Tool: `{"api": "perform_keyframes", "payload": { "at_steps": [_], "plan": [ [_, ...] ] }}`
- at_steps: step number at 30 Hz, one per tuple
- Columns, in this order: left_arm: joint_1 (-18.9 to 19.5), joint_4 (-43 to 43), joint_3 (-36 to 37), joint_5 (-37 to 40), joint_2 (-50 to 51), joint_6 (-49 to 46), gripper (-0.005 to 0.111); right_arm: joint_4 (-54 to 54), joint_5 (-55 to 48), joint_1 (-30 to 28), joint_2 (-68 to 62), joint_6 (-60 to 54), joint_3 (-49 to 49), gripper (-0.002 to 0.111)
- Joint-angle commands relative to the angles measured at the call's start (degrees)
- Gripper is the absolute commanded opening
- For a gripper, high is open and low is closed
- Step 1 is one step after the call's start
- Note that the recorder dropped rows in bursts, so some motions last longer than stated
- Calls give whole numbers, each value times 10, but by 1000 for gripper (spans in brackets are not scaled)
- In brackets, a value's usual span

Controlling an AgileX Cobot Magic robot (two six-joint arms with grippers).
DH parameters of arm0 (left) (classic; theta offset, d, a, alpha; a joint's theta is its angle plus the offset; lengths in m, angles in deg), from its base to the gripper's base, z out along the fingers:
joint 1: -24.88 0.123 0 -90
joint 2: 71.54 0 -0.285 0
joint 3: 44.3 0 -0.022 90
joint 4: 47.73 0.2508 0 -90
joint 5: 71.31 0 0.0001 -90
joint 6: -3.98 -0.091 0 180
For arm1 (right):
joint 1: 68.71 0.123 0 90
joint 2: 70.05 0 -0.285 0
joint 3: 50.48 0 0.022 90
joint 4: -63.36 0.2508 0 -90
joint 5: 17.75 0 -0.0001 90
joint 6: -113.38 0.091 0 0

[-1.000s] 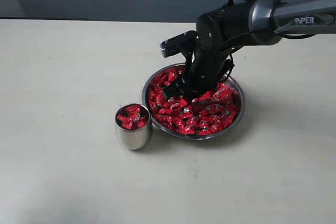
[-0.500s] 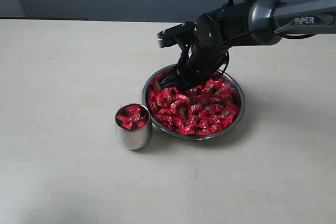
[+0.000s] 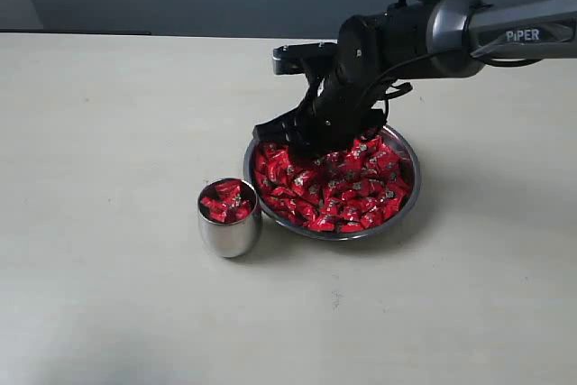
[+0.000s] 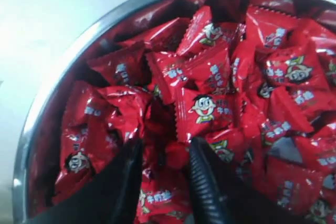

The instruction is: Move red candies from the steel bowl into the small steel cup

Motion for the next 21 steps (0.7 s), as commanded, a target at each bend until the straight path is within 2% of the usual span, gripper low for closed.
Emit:
{"api": "perform_keyframes", "payload": {
  "at_steps": [1,5,11,21],
  "plan": [
    [-3,1,1,-6,-3,1,0,46,-30,-4,7,-50,1,31],
    [-3,1,1,-6,-3,1,0,-42,-16,-4,23,-64,1,31],
    [-3,1,1,-6,-3,1,0,-68,-14,-4,50,-59,1,31],
    [-3,1,1,-6,-3,1,0,-92,-34,-4,6,-56,1,31]
  ]
}}
